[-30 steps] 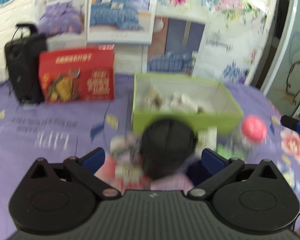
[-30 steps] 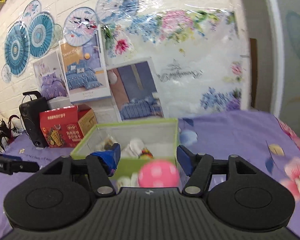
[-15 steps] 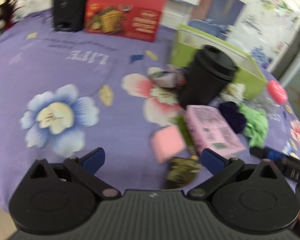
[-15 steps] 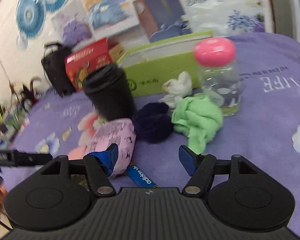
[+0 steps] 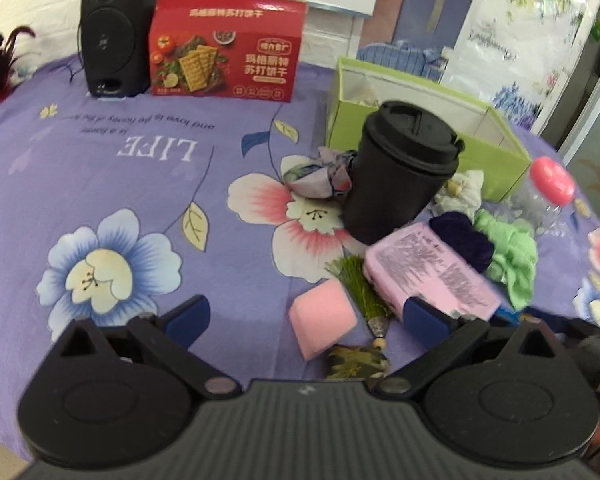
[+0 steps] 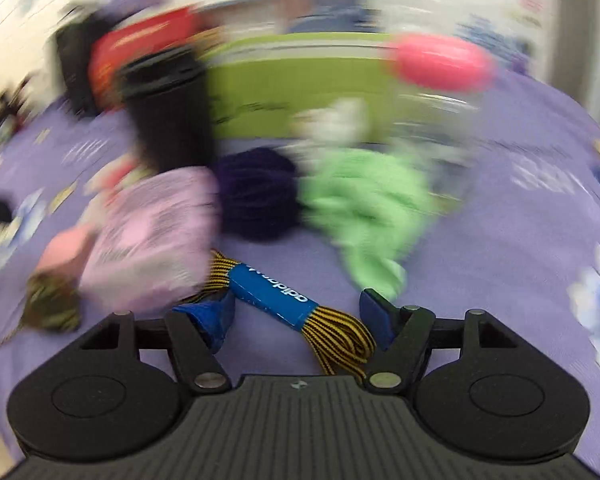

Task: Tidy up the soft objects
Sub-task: 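Bring the right tool to the blue-handled brush while the left tool moves to the pink sponge, then position the right tool around the brush handle while the left tool hovers over the pink sponge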

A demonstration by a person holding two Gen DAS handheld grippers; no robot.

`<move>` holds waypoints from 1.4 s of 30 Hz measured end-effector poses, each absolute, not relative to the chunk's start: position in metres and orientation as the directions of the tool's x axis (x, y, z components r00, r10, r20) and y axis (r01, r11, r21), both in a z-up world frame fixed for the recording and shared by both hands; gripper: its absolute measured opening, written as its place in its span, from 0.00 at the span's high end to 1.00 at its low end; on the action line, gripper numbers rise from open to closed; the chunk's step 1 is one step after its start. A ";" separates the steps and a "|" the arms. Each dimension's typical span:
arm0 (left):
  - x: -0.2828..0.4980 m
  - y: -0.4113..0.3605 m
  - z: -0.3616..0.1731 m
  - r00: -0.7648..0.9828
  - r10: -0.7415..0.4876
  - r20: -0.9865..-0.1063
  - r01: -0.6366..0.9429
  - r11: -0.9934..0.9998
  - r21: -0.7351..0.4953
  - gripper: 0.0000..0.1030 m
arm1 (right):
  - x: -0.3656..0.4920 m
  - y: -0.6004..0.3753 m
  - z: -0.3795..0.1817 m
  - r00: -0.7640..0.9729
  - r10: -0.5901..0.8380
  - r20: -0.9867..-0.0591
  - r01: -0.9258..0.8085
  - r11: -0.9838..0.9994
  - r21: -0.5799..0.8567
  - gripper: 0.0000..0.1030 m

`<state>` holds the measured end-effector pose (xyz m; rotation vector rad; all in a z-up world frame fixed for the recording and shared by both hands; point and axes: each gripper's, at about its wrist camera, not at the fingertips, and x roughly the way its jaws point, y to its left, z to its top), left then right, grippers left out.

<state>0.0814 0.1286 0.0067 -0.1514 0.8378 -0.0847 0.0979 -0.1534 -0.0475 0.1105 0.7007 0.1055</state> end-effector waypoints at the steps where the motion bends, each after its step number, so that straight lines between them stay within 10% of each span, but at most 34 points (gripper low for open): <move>1: 0.084 0.125 0.004 0.660 -0.126 -0.741 0.016 0.988 -0.153 0.01 | 0.094 -0.172 -0.047 0.773 0.111 -0.625 -0.003 0.985 0.172 0.47; 9: 0.109 0.109 -0.029 0.603 -0.110 -0.790 0.009 0.991 -0.131 0.01 | 0.059 -0.251 -0.040 0.813 -0.001 -0.583 0.201 0.939 0.278 0.46; 14: 0.121 0.116 -0.050 0.564 0.054 -0.824 -0.082 0.997 0.009 0.00 | 0.056 -0.238 -0.040 0.801 0.059 -0.596 0.126 0.956 0.264 0.45; 33: 0.121 0.149 -0.053 0.586 0.025 -0.810 -0.087 0.996 -0.032 0.00 | 0.081 -0.142 -0.029 0.775 0.114 -0.621 -0.171 0.985 -0.033 0.44; 42: 0.121 0.153 -0.052 0.589 0.008 -0.808 -0.093 0.994 -0.057 0.00 | 0.122 -0.124 -0.021 0.796 0.122 -0.593 -0.081 0.992 0.096 0.44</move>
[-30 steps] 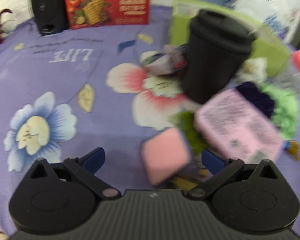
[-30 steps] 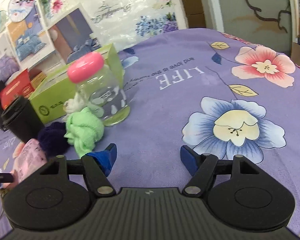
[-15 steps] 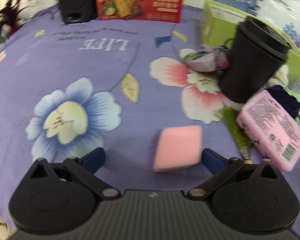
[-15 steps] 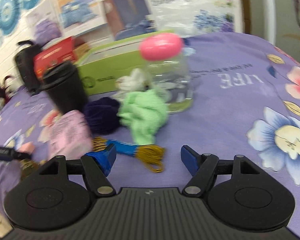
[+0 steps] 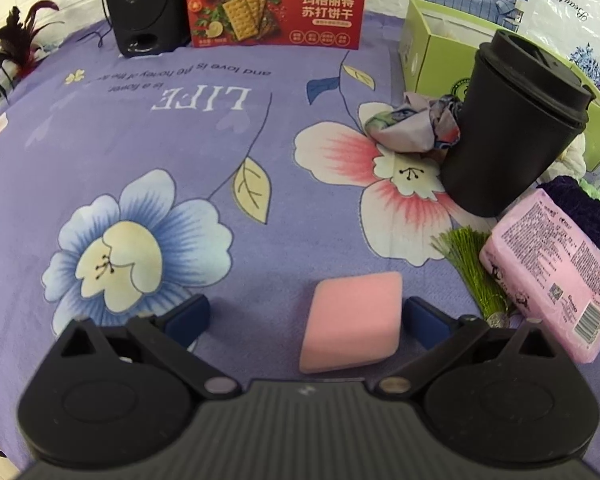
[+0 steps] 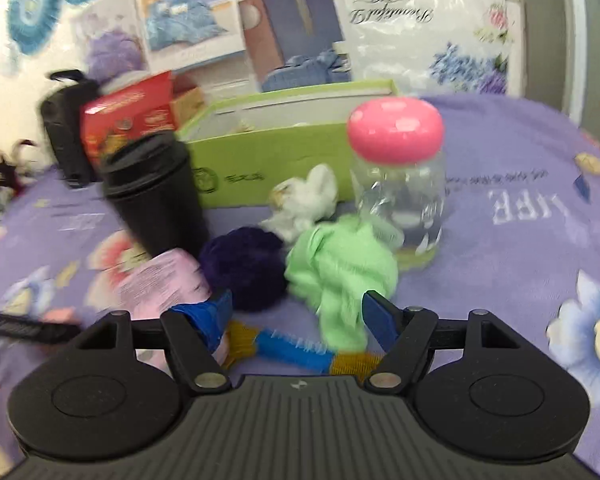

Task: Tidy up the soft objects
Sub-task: 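Position the right tool around the brush handle while the left tool hovers over the pink sponge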

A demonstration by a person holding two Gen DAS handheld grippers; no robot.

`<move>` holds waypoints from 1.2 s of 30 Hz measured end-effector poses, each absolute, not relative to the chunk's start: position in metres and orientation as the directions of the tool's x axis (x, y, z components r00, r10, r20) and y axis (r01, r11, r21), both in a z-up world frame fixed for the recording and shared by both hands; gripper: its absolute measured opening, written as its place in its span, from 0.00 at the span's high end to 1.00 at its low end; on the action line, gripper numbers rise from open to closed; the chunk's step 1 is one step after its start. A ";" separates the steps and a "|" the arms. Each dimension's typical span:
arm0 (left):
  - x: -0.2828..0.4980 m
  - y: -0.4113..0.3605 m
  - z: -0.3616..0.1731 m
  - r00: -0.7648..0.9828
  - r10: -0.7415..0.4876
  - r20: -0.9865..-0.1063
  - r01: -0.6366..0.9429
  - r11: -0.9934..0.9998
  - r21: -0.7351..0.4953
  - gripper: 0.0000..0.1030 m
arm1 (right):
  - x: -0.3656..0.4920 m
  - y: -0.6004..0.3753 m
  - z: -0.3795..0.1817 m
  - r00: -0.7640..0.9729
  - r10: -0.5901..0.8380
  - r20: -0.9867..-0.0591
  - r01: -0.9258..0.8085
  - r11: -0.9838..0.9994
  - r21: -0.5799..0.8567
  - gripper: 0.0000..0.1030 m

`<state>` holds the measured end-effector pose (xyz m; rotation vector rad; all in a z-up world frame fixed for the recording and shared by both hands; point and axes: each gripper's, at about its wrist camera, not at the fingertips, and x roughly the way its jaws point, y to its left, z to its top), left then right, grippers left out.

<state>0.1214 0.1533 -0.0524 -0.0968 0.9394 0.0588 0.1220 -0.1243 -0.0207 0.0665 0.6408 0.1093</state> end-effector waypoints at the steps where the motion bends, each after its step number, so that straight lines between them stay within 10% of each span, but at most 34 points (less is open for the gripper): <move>1: 0.121 0.155 -0.052 0.590 0.003 -0.808 -0.089 0.994 -0.061 0.00 | 0.129 -0.118 -0.026 0.779 0.115 -0.617 -0.085 0.993 0.077 0.44; 16: 0.123 0.166 -0.050 0.596 -0.040 -0.802 -0.083 0.990 -0.110 0.00 | 0.076 -0.078 -0.004 0.701 0.377 -0.606 -0.284 0.926 0.247 0.44; 23: 0.124 0.165 -0.051 0.591 -0.030 -0.806 -0.080 0.992 -0.095 0.00 | 0.093 -0.101 -0.013 0.740 0.198 -0.643 -0.290 0.956 -0.040 0.44; 36: 0.130 0.157 -0.053 0.575 0.020 -0.818 -0.085 0.996 -0.035 0.00 | 0.136 -0.095 -0.047 0.708 0.158 -0.688 -0.240 0.970 -0.024 0.43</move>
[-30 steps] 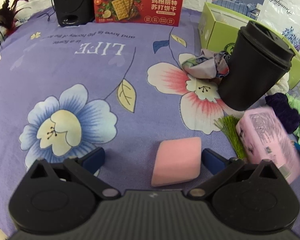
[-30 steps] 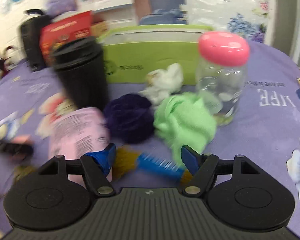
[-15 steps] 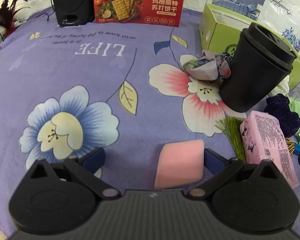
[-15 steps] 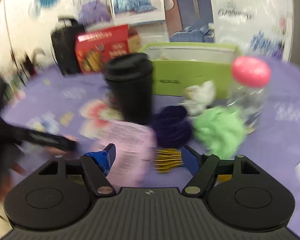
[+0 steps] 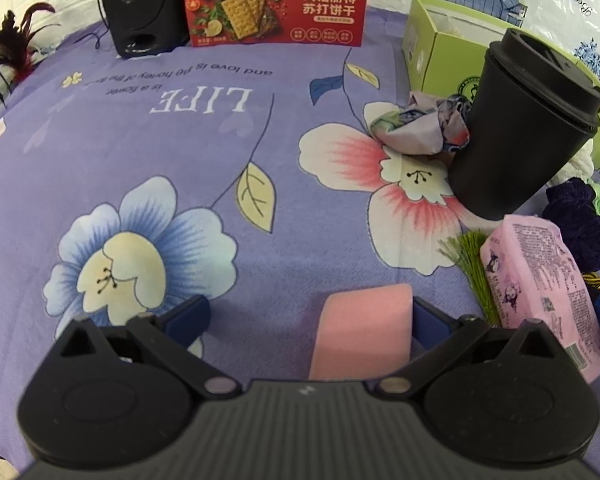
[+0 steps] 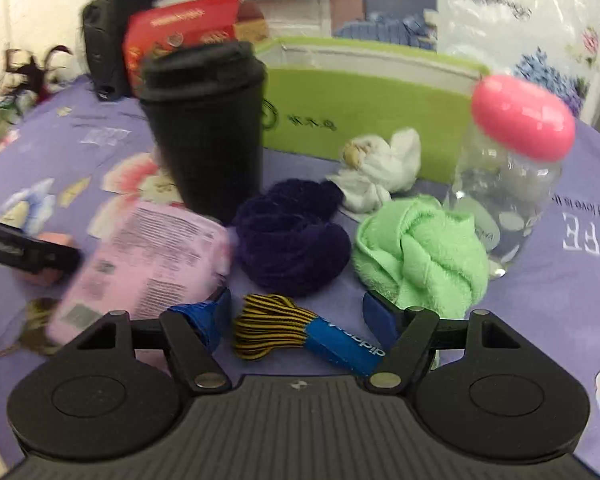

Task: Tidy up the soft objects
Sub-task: 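Position the right tool around the brush handle while the left tool hovers over the pink sponge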

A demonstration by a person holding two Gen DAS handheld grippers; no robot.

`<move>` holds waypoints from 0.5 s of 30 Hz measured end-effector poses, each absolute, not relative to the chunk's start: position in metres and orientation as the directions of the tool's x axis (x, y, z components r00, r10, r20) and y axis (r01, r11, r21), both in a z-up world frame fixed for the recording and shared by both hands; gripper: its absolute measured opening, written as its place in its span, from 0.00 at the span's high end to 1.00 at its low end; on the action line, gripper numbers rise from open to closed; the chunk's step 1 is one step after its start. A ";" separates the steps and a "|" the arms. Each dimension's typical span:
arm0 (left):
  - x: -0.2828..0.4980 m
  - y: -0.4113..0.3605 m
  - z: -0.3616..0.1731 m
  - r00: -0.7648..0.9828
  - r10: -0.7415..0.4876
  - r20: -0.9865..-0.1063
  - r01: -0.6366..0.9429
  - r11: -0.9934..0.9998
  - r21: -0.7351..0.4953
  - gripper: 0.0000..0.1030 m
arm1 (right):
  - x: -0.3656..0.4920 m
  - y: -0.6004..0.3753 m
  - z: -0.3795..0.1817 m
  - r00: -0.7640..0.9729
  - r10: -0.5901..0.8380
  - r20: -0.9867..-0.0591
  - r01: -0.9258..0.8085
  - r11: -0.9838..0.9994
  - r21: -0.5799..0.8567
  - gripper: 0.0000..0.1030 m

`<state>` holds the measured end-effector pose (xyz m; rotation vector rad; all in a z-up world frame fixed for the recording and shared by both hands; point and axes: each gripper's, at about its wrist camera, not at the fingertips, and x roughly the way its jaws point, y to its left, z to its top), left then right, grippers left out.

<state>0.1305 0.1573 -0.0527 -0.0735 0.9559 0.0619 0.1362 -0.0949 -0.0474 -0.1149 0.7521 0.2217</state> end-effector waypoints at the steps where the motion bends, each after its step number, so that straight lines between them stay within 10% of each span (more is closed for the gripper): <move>1: 0.131 0.157 -0.053 0.575 0.021 -0.818 -0.085 0.996 -0.035 0.00 | 0.133 -0.103 -0.047 0.715 0.157 -0.681 -0.216 0.976 -0.002 0.43; 15: 0.125 0.156 -0.053 0.588 0.023 -0.808 -0.072 0.997 -0.024 0.00 | 0.055 -0.195 -0.025 0.769 -0.014 -0.639 -0.019 0.999 -0.044 0.42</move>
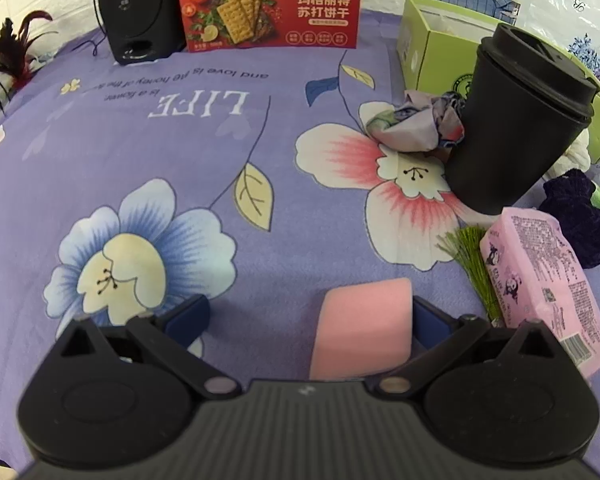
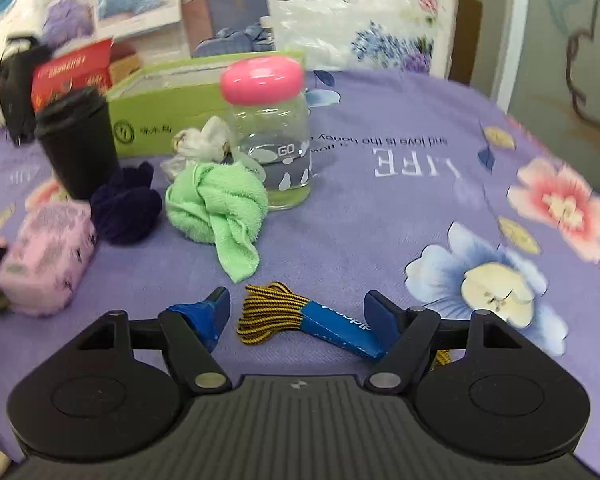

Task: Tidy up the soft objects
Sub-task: 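Position the right tool around the brush handle while the left tool hovers over the pink sponge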

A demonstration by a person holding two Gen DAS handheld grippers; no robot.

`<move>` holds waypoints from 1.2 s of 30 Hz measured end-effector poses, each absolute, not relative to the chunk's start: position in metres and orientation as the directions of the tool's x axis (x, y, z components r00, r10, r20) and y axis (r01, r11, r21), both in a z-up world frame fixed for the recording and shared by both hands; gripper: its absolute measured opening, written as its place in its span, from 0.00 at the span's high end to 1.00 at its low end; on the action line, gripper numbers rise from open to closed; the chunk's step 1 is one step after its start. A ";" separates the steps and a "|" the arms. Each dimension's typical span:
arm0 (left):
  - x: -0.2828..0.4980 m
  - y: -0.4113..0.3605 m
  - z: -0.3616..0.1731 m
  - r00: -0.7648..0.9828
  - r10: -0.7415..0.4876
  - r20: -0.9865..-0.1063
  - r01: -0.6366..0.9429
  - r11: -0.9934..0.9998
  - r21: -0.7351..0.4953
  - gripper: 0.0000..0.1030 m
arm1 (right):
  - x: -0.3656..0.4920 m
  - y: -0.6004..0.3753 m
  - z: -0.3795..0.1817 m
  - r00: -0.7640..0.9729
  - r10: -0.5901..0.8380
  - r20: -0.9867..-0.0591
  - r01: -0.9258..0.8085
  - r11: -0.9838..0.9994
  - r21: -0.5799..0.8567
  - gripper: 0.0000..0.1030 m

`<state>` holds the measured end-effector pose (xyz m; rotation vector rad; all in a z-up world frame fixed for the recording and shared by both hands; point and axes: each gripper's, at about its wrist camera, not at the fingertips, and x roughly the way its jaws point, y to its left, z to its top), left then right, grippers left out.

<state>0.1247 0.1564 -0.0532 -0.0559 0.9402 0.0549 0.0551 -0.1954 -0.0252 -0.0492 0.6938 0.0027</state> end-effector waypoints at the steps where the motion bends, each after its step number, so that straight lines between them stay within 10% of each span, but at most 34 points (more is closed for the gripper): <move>1: 0.123 0.157 -0.053 0.589 0.019 -0.808 -0.074 0.997 -0.030 0.00 | 0.054 -0.195 -0.026 0.774 -0.010 -0.633 -0.029 0.998 -0.051 0.42; 14: 0.118 0.161 -0.053 0.584 -0.013 -0.812 -0.020 0.999 -0.031 0.00 | 0.095 -0.248 -0.036 0.575 0.313 -0.756 -0.461 0.887 0.017 0.36; 36: 0.115 0.141 -0.056 0.593 -0.088 -0.800 0.111 0.993 -0.027 0.05 | 0.094 -0.249 -0.049 0.663 0.258 -0.703 -0.359 0.933 0.005 0.15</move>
